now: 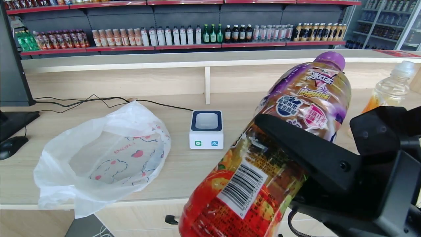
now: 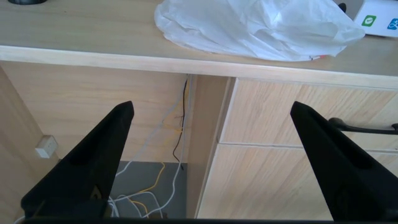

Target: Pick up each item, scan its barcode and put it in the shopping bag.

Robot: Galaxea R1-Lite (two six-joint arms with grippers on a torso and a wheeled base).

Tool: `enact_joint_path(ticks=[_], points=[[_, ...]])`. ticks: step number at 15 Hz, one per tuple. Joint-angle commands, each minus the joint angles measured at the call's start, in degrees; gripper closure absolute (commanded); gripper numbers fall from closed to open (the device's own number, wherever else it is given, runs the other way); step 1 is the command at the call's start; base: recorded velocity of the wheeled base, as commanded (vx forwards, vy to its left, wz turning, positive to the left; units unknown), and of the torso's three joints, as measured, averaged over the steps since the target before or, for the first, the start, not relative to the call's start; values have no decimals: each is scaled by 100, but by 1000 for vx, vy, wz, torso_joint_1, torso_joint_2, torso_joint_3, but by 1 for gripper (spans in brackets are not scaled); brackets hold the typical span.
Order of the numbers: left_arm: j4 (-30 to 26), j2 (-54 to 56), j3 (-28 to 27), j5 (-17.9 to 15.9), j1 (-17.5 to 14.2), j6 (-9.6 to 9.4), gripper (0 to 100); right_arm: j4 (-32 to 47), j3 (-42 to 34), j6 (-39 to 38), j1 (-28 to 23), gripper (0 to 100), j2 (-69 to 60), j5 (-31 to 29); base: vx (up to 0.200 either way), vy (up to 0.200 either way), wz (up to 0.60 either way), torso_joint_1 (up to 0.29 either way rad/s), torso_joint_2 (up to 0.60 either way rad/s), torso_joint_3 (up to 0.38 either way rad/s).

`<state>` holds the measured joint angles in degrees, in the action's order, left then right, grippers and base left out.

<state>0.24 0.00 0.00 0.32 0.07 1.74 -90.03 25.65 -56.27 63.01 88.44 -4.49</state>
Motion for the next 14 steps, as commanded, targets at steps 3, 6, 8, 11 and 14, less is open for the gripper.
enact_joint_path(ticks=[3,6,8,11,14], points=[[2,0,0,3,1,1,0,3,72,-7,-17,100,-46,-8,0,0,0,0,0,0],[2,0,0,3,1,1,0,3,72,-7,9,100,-152,-8,0,0,0,0,0,0],[2,0,0,3,1,1,0,3,-209,2,18,100,-372,-8,0,0,0,0,0,0],[2,0,0,3,1,1,0,3,-684,72,27,100,-741,0,0,0,0,0,0,0],[2,0,0,3,1,1,0,3,-1062,802,18,100,-855,44,0,0,0,0,0,0]])
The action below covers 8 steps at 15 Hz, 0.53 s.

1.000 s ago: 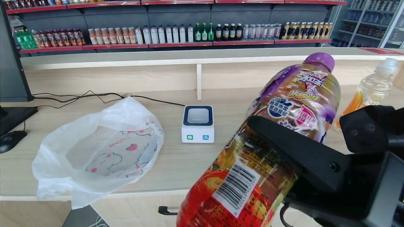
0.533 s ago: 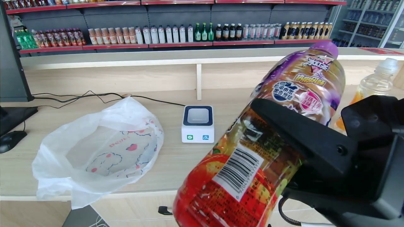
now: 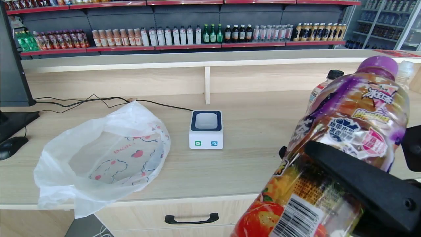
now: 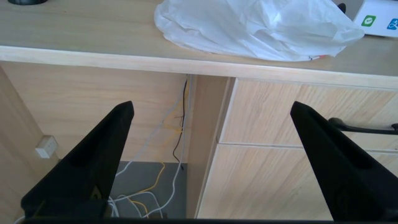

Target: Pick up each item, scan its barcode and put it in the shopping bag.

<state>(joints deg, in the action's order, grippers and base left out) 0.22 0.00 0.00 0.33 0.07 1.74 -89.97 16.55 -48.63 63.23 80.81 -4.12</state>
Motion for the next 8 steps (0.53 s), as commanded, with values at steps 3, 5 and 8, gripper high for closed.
enact_joint_path(ticks=[3,5,8], points=[[4,0,0,2,1,1,0,-3,-223,653,-4,100,-92,8,0,0,0,0,0,0],[4,0,0,2,-7,1,0,-3,-240,1215,-4,100,-83,201,0,0,0,0,0,0],[4,-9,0,2,1,1,0,-3,-407,2683,-4,100,-22,851,0,0,0,0,0,0]])
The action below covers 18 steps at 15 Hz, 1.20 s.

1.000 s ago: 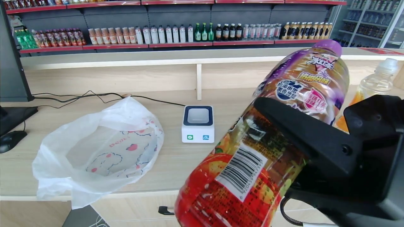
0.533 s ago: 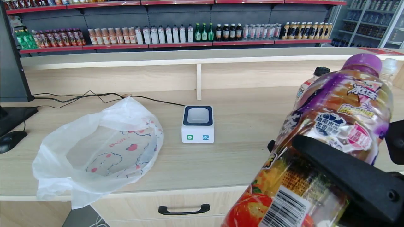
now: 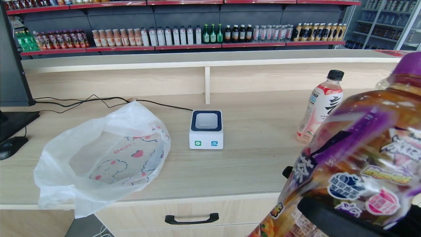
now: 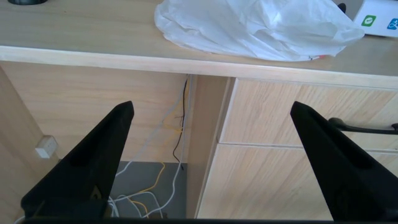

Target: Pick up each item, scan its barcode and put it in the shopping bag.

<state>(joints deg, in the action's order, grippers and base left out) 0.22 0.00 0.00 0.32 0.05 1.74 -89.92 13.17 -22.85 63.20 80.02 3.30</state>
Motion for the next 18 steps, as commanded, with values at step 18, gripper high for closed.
enact_joint_path(ticks=[18], points=[[4,0,0,3,4,1,0,-8,-1176,2302,-2769,100,-408,-1605,0,0,0,0,0,0]])
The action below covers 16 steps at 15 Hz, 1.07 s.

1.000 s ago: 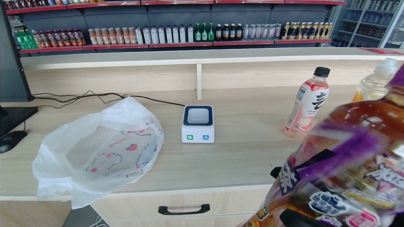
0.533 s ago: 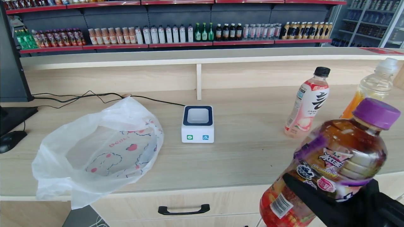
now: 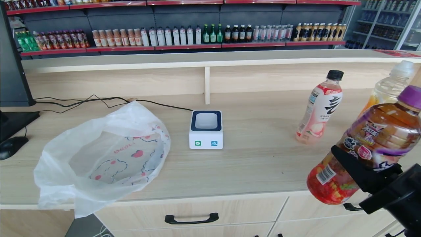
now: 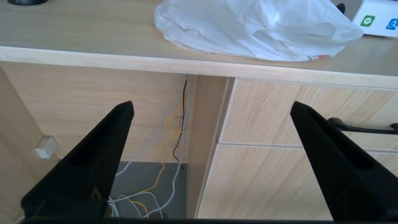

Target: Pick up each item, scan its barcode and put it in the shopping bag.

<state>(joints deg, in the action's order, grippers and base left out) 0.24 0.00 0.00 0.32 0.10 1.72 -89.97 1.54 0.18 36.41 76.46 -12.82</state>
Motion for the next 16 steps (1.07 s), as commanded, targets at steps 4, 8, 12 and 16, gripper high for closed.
enact_joint_path(ticks=[4,8,12,16], points=[[-7,0,0,-5,-1,-14,0,-3,57,-1,-91,100,-210,-124,0,0,0,0,0,0],[11,-9,0,3,-1,13,0,-3,128,-18,-99,100,1,-273,0,100,0,1,0,0],[11,-9,0,3,-10,21,0,-3,409,-18,-108,100,247,-264,0,200,0,11,2,1],[11,-9,0,3,-1,4,0,-3,435,8,-99,100,229,-203,0,200,0,1,1,2]])
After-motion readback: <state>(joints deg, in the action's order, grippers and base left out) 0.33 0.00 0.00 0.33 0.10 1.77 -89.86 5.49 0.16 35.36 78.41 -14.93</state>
